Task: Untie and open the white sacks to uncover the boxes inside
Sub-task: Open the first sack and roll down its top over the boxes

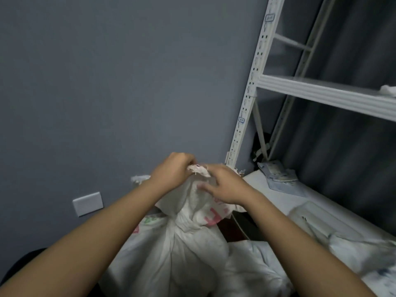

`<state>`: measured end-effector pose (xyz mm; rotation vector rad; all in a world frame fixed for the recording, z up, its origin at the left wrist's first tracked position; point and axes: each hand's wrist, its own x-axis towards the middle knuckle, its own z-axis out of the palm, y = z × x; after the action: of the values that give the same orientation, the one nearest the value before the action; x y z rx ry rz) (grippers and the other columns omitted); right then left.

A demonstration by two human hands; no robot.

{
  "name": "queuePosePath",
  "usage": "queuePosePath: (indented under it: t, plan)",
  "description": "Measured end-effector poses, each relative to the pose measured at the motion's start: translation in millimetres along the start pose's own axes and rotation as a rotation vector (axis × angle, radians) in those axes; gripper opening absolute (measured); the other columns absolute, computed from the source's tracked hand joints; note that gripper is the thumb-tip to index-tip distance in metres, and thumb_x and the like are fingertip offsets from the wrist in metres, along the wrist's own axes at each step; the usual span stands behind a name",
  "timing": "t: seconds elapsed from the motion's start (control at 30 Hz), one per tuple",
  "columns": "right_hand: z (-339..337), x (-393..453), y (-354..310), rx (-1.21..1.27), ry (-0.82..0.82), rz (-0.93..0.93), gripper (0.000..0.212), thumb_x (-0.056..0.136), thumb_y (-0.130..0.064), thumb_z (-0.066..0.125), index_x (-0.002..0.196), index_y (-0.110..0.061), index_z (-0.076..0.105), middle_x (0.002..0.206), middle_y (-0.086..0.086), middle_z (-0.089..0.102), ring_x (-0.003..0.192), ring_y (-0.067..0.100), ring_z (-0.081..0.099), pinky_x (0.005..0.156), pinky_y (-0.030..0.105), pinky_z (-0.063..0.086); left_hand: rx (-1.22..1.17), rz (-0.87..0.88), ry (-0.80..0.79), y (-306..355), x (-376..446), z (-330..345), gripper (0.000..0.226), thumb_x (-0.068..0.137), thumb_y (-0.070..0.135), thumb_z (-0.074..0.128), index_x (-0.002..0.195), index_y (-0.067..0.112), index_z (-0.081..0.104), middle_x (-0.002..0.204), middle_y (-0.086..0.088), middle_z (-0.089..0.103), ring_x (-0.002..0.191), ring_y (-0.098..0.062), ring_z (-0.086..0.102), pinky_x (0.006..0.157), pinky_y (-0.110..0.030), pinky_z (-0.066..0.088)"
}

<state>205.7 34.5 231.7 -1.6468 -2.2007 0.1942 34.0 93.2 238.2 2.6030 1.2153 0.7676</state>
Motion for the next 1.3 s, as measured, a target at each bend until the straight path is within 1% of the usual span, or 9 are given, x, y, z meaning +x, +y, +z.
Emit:
queuePosePath:
  t: [0.23,0.3,0.43,0.57,0.7,0.9,1.03,1.17,1.3]
  plan:
    - [-35,-18,45,0.156,0.266,0.229,0.036,0.094,-0.007,0.048,0.066,-0.030,0.051,0.068,-0.011,0.057,0.071,0.005,0.058,0.060,0.028,0.040,0.121,-0.125,-0.224,-30,-9,-5,0.016,0.090,0.039,0.060,0.088,0.023,0.064,0.090,-0.001,0.067,0.085,-0.023,0.065,0.067,-0.029,0.046]
    - [-44,-18,47,-0.101,0.148,0.299,0.021,0.089,-0.010,0.052,0.091,-0.030,0.059,0.101,0.000,0.062,0.103,0.024,0.058,0.081,0.036,0.045,0.186,-0.119,-0.154,-32,-5,-10,0.017,0.093,0.033,0.053,0.089,0.019,0.062,0.091,-0.004,0.068,0.089,-0.026,0.063,0.065,-0.030,0.041]
    - [-24,-12,3,-0.238,0.031,0.021,0.088,0.080,-0.051,0.067,0.151,-0.030,0.019,0.152,-0.003,0.030,0.139,0.018,0.025,0.116,0.040,0.019,0.170,0.017,0.041,2,13,-19,0.017,0.092,0.026,0.049,0.100,0.022,0.063,0.097,-0.002,0.069,0.096,-0.028,0.061,0.070,-0.034,0.045]
    - [-28,3,10,0.016,0.375,0.085,0.024,0.095,-0.025,0.053,0.117,-0.023,0.063,0.105,0.002,0.069,0.098,0.024,0.062,0.078,0.035,0.046,0.106,0.127,-0.062,18,26,-36,0.018,0.089,0.039,0.060,0.090,0.021,0.061,0.086,0.002,0.065,0.086,-0.023,0.060,0.067,-0.031,0.041]
    - [-68,-4,35,0.377,0.675,0.279,0.020,0.094,-0.010,0.051,0.095,-0.022,0.067,0.090,-0.001,0.068,0.082,0.008,0.059,0.068,0.025,0.041,-0.024,-0.009,-0.273,-15,26,-52,0.033,0.089,0.042,0.061,0.068,0.019,0.051,0.063,0.004,0.047,0.063,-0.016,0.044,0.057,-0.028,0.031]
    - [-84,-6,-3,-0.194,0.178,0.109,0.087,0.068,-0.032,0.051,0.150,-0.030,0.022,0.154,-0.002,0.026,0.144,0.016,0.013,0.119,0.043,0.008,0.186,0.162,0.022,18,29,-56,0.017,0.097,0.031,0.045,0.103,0.019,0.057,0.100,0.000,0.065,0.095,-0.025,0.059,0.066,-0.032,0.040]
    - [-102,-5,-23,-0.057,-0.116,0.109,0.037,0.084,-0.020,0.057,0.121,-0.028,0.054,0.107,-0.008,0.062,0.089,0.009,0.057,0.075,0.016,0.043,0.477,0.221,0.098,49,43,-65,0.021,0.098,0.033,0.041,0.113,0.022,0.051,0.116,-0.002,0.061,0.106,-0.029,0.059,0.068,-0.031,0.036]
    - [-139,-18,8,-0.430,0.157,0.281,0.012,0.083,-0.017,0.051,0.075,-0.026,0.055,0.095,0.004,0.066,0.089,0.028,0.060,0.062,0.030,0.037,0.471,0.127,0.152,52,57,-86,0.041,0.091,0.055,0.047,0.102,0.016,0.057,0.109,-0.009,0.065,0.105,-0.032,0.059,0.068,-0.031,0.033]
    - [-145,-37,28,-0.407,0.215,0.457,0.036,0.083,-0.019,0.055,0.116,-0.031,0.061,0.124,0.000,0.060,0.111,0.025,0.055,0.080,0.033,0.046,0.392,0.150,0.182,59,61,-87,0.045,0.087,0.060,0.051,0.091,0.016,0.057,0.097,-0.007,0.067,0.097,-0.031,0.060,0.065,-0.030,0.035]
